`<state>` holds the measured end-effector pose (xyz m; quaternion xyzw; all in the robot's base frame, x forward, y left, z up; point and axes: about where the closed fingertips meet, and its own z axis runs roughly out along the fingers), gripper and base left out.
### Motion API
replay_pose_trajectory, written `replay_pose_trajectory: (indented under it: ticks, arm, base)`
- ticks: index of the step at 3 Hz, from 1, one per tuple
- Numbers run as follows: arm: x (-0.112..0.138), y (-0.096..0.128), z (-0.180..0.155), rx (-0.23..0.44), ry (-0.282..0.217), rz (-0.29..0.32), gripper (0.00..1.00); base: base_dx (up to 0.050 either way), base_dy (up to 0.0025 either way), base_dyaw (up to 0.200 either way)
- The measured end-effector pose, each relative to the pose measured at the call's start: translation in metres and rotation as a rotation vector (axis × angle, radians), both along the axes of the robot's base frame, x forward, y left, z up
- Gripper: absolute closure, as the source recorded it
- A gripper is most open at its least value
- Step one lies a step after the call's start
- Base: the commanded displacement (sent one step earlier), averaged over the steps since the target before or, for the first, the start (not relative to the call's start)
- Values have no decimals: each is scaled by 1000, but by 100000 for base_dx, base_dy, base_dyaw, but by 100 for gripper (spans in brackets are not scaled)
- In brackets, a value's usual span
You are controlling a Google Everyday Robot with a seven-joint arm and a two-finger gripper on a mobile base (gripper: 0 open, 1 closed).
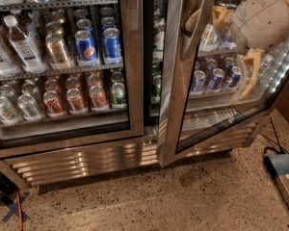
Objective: Open right fridge door
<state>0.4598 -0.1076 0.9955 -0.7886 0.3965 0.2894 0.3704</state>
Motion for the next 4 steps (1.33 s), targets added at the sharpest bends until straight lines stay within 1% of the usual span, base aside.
replay_pose_trajectory:
  ticks: [4]
  arm:
    - [-2,1,0,0,0,0,0]
  base:
    - [0,0,0]
